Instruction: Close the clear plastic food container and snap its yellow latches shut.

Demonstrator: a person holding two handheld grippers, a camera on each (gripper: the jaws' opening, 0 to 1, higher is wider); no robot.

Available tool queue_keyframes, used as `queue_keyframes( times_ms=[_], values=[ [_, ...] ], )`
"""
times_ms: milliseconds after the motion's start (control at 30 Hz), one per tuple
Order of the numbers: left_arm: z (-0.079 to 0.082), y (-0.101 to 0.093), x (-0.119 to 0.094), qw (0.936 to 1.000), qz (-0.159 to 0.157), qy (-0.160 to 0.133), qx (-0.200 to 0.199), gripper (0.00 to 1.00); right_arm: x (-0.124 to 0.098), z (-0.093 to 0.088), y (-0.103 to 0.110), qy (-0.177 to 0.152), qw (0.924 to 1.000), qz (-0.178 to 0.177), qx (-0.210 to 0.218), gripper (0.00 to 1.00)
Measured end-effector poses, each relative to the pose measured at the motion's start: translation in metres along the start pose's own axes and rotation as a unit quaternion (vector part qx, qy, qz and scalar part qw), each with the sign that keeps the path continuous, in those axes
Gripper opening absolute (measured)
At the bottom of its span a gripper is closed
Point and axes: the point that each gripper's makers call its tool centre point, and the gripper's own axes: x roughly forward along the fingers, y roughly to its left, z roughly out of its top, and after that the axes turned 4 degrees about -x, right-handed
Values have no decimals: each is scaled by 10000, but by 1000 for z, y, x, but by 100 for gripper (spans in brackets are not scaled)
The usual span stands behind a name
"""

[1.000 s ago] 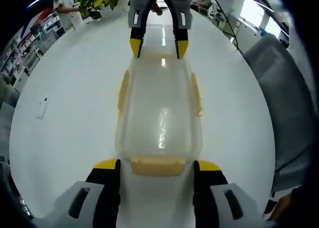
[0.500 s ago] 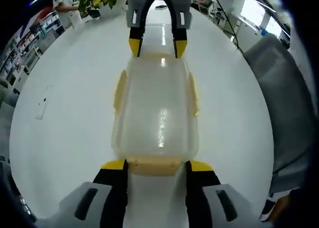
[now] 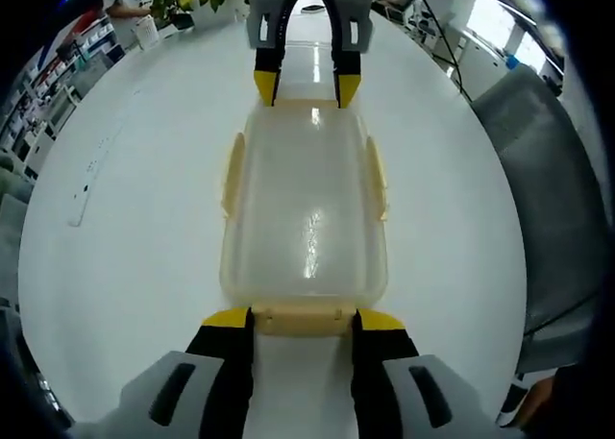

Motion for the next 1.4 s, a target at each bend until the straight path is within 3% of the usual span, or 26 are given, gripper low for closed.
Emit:
queue_keyframes(
  times_ms=[267, 700, 967, 1367, 1400],
  values=[
    [0, 2, 2, 9999, 10, 157, 0, 34, 0, 0, 2, 56, 10000, 18, -27, 39],
    [-1, 2, 1, 9999, 2, -77, -64, 33, 2, 2, -1, 401, 9992, -4, 28, 36],
    [-1, 1, 2, 9998, -3, -196, -99, 33, 1, 0, -1, 349, 9993, -6, 92, 36],
    [-1, 1, 2, 9999, 38, 84, -85, 33, 0, 0, 0, 311, 9994, -127, 84, 36],
    [-2, 0, 2, 9998, 49, 210, -55, 33, 0, 1, 1, 307, 9994, -139, 46, 36]
  ],
)
